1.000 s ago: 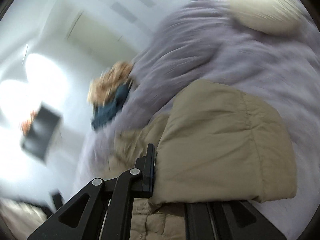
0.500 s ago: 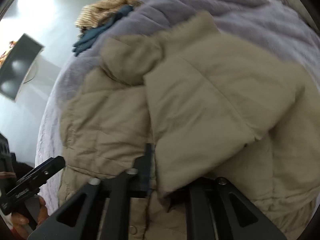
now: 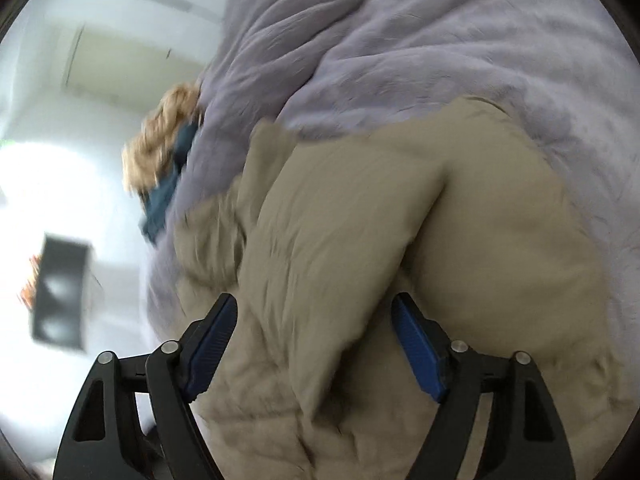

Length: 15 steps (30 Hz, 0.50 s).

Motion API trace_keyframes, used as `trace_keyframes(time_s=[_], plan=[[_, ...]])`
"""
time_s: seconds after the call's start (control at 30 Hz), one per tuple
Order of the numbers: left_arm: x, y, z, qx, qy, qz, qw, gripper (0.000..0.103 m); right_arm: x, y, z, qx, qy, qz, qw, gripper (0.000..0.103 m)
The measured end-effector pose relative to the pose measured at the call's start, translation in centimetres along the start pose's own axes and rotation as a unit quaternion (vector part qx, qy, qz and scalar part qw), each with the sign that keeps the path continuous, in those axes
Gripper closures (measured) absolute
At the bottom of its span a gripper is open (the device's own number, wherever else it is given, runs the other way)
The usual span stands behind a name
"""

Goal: Fold large clothes

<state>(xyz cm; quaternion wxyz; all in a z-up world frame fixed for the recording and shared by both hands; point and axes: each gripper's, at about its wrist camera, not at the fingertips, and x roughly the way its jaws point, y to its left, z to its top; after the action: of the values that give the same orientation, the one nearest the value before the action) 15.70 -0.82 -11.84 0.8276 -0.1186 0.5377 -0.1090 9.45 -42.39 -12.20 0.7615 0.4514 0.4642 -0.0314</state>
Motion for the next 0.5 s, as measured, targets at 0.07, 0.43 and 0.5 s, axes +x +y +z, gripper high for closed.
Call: trace_keyframes(time_s=[0.07,0.43,0.5], plan=[[-0.4,0.5,0.2,-0.008,-0.001,-0.014,0.9999,0.0,0.8,-0.6,0.9,0.034,0.0,0.008,0.999,0.069],[-3.0,4.7,2.4,-0.04,-0.012,-0.102,0.9939,0.0,4.8,14.7,-6.8,-0.316,0.054,-0.029,0.947,0.09],[-3.0,4.8,2.4,-0.044,-0.007,-0.115,0.9923,0.0,6.3,15.4,-9.0,-0.339,0.076,-0.041,0.937,0.087]])
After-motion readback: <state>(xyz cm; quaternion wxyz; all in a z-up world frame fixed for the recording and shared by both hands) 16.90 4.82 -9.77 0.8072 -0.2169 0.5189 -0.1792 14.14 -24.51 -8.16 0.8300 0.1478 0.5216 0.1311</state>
